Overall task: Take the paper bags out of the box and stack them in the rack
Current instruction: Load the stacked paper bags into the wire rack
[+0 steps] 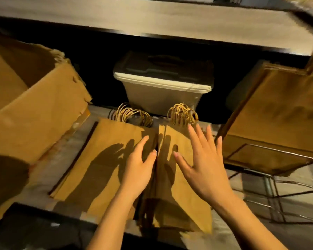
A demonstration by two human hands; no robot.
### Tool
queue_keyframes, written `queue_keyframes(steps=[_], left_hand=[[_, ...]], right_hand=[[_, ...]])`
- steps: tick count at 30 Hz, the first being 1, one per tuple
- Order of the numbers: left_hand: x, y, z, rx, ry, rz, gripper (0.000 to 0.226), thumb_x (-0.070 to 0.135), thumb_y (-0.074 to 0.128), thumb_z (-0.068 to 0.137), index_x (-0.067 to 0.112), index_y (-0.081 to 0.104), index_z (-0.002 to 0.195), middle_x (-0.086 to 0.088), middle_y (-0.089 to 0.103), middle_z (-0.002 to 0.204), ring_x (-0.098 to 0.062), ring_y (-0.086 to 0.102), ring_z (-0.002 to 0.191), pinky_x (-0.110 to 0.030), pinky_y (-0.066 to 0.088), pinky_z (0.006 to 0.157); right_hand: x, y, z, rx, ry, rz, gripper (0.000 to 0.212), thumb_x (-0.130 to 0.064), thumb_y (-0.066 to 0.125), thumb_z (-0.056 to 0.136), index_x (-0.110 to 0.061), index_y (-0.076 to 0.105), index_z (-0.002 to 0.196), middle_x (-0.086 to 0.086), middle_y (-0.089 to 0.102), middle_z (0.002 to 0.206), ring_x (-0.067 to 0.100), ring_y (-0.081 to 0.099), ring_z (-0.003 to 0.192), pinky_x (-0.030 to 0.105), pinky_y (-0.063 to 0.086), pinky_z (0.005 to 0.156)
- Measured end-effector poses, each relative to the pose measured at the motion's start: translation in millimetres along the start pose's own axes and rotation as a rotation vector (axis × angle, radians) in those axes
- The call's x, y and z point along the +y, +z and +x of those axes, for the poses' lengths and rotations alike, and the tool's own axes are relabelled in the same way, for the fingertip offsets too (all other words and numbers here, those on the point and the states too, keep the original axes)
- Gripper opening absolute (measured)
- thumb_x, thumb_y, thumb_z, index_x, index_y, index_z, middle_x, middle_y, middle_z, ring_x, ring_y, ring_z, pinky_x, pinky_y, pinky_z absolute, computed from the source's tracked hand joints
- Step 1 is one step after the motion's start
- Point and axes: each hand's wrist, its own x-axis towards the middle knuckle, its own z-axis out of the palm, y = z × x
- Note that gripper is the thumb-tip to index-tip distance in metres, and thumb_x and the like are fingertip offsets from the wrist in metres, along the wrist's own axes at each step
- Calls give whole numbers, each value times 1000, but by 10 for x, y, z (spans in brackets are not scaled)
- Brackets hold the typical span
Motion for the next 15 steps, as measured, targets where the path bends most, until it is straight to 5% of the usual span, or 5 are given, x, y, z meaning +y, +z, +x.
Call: queue_keyframes(steps=[8, 12, 15], left_hand=[[-802, -1220, -70, 115, -240, 97, 49, 28, 48, 97, 31, 33, 144, 2, 37, 148, -19, 33, 137, -35, 31, 107], [-1034, -1554, -5, 80, -325, 76, 52, 29, 47, 97, 33, 28, 146, 0, 32, 151, -21, 32, 137, -40, 32, 110], [-1122, -1632, 41, 22, -356, 125, 55, 33, 46, 97, 34, 25, 147, -1, 31, 152, -21, 33, 137, -42, 33, 110]], right_hand=[[-912, 743, -102, -295, 57, 329, 77, -51, 50, 91, -37, 3, 150, -8, -10, 159, 7, -12, 145, 28, 5, 118], [-1134, 1074, -115, -392, 250, 466, 76, -40, 58, 90, -34, 10, 149, -3, -25, 156, 14, -22, 143, 33, 7, 117], [-1176, 1228, -127, -407, 390, 547, 77, -36, 62, 88, -27, 18, 150, -6, -16, 158, 11, -21, 143, 32, 8, 118]])
